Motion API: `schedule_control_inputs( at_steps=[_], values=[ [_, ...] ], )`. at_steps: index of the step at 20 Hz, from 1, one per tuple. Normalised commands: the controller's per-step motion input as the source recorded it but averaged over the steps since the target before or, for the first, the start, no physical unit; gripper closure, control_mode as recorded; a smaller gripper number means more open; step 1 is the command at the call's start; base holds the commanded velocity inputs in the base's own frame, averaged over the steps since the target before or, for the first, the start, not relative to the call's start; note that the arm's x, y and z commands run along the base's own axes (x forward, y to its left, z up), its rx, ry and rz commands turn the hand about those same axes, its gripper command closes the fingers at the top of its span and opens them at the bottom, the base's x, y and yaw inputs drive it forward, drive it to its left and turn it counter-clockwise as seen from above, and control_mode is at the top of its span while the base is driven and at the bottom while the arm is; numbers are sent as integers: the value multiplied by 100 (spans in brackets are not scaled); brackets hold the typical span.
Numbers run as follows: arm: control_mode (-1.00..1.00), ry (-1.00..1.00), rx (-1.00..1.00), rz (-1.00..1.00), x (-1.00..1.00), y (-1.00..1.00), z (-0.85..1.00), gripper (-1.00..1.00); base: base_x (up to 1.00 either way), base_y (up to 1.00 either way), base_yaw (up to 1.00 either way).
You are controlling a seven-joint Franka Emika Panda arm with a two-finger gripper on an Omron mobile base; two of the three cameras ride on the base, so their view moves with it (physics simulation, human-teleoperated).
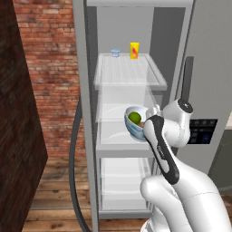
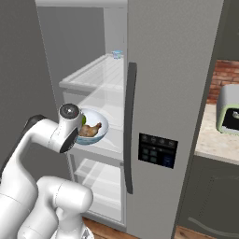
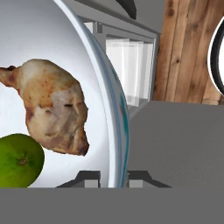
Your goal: Pick the chicken drumstick and lime from their plates and place them in the bowl. Then put the bowl in the fridge.
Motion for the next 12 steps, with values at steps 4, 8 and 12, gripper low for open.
schedule_control_inputs(
  at_steps=[4, 8, 12],
  values=[
    [-100, 0, 0, 0, 0, 0, 0, 100, 0, 0, 0],
    [-100, 0, 0, 0, 0, 0, 0, 100, 0, 0, 0],
    [-100, -2, -2, 0, 0, 3, 1, 100, 0, 0, 0]
  ],
)
